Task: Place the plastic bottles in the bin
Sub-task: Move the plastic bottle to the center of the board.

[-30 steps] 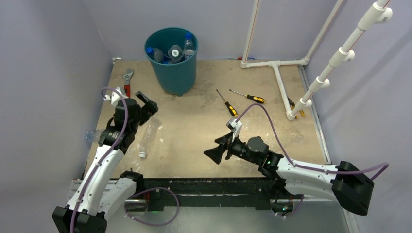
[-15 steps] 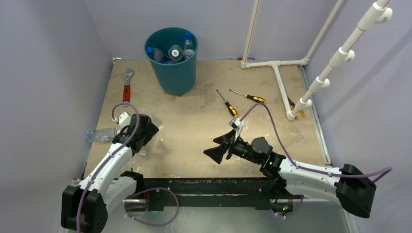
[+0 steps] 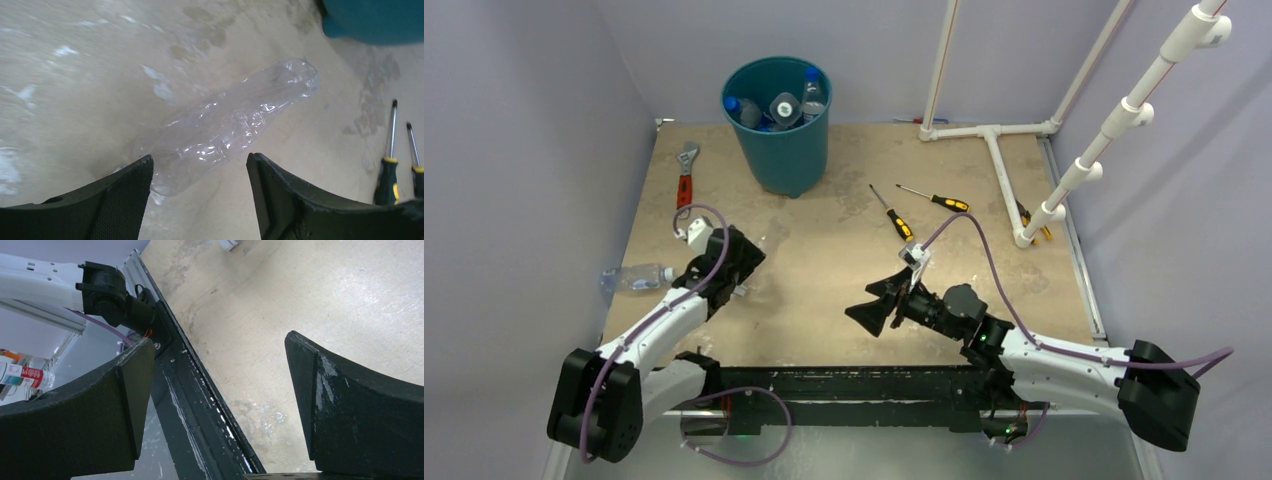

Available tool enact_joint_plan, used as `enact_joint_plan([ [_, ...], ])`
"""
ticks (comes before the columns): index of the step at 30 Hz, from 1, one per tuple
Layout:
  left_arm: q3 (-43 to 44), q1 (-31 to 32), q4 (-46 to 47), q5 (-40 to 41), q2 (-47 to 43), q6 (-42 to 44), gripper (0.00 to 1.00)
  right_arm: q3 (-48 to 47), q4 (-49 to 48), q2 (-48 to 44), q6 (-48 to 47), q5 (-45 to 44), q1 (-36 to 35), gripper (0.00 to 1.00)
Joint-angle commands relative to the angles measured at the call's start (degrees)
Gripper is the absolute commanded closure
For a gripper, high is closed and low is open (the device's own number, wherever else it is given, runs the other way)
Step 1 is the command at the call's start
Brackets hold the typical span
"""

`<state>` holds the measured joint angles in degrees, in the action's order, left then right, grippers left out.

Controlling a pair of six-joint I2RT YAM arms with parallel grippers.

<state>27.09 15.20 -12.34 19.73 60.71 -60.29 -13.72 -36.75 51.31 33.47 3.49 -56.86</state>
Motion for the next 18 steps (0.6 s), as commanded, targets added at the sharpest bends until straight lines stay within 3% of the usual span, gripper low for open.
enact_joint_plan([
  [1, -2.0, 8.6, -1.5, -4.2, 3.4, -1.1, 0.3, -0.1, -0.7, 0.2, 0.2, -1.4, 0.2, 0.01],
  [5, 0.4, 13.7, -2.7, -3.3, 4.2, -2.0, 0.24, -0.3, -0.5, 0.0, 0.3, -1.3, 0.2, 0.01],
  [12, 1.6, 14.2, -8.6, 0.1, -5.0, -5.2, 0.07, 0.1, 1.8, -2.7, 0.2, -2.5, 0.1, 0.01],
  [16, 1.7, 14.1, -11.1, 0.2, -10.6, -7.5, 0.05, -0.4, 3.9, -3.3, -0.1, -3.3, 0.2, 0.01],
  [18, 1.9, 14.2, -13.4, -0.4, -12.5, -8.4, 0.05, -1.3, 4.0, -1.7, 0.9, -8.4, 0.2, 0.02],
])
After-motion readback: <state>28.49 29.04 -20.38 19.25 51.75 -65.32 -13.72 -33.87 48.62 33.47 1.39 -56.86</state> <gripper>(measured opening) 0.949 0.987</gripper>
